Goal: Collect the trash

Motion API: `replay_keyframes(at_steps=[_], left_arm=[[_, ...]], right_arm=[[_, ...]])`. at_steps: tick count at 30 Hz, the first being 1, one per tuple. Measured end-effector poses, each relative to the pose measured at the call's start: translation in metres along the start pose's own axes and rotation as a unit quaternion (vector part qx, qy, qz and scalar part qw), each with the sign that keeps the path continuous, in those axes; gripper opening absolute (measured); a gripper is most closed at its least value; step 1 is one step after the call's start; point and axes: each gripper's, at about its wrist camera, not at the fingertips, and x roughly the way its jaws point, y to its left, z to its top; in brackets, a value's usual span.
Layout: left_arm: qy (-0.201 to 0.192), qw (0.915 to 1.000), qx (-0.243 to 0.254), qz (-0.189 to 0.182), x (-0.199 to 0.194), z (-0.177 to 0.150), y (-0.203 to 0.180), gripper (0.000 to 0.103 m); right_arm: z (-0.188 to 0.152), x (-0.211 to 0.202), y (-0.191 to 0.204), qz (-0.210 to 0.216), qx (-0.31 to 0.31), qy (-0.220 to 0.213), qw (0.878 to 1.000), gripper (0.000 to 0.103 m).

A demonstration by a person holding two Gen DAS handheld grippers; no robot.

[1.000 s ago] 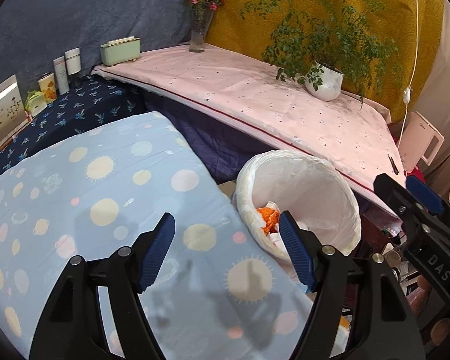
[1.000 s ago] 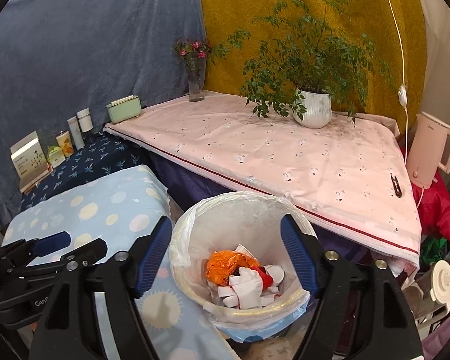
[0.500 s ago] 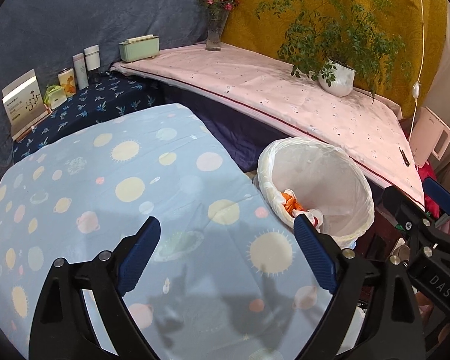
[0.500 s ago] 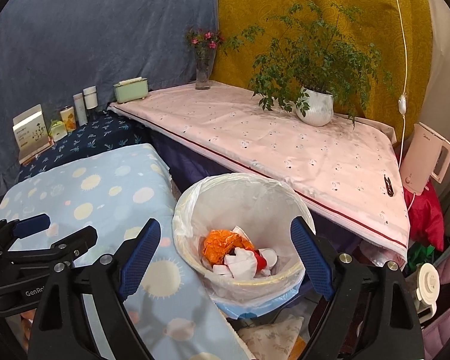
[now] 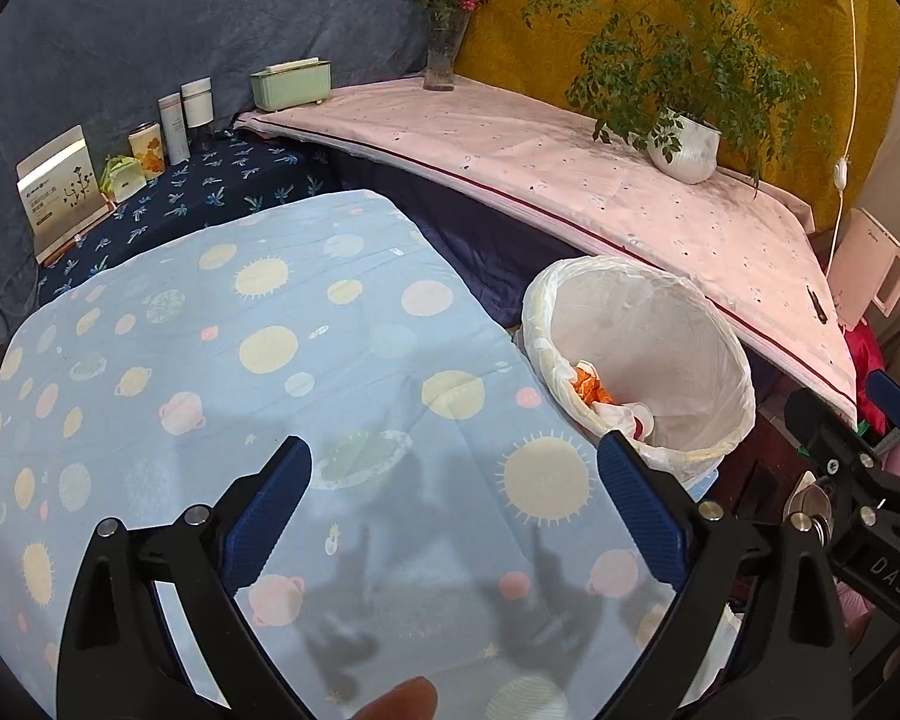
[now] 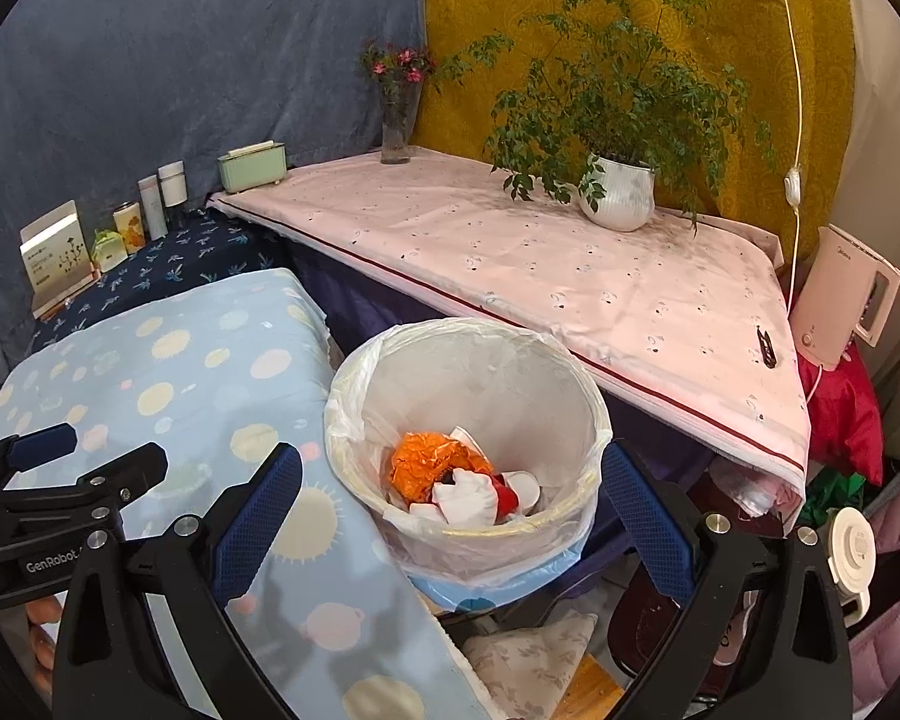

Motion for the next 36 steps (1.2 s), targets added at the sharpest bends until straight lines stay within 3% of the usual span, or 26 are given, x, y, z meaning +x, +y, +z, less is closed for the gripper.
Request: replay_keyframes(at_steps=[7,36], left_arm=[[-0.001,0.9996,0.021,0.017,0.001,-0.003,-0.010,0.095],[0.004,0.9993,0.022,0.028,0.007,-0.006,-0.021,0.095]], right_arm=[[-0.005,-0.003,-0.006,-0.006,-0.002,0.002,1.000,0.096],[-0.018,0.008,-0.011,-0.001,-0.005,0.025,1.000,0.096]])
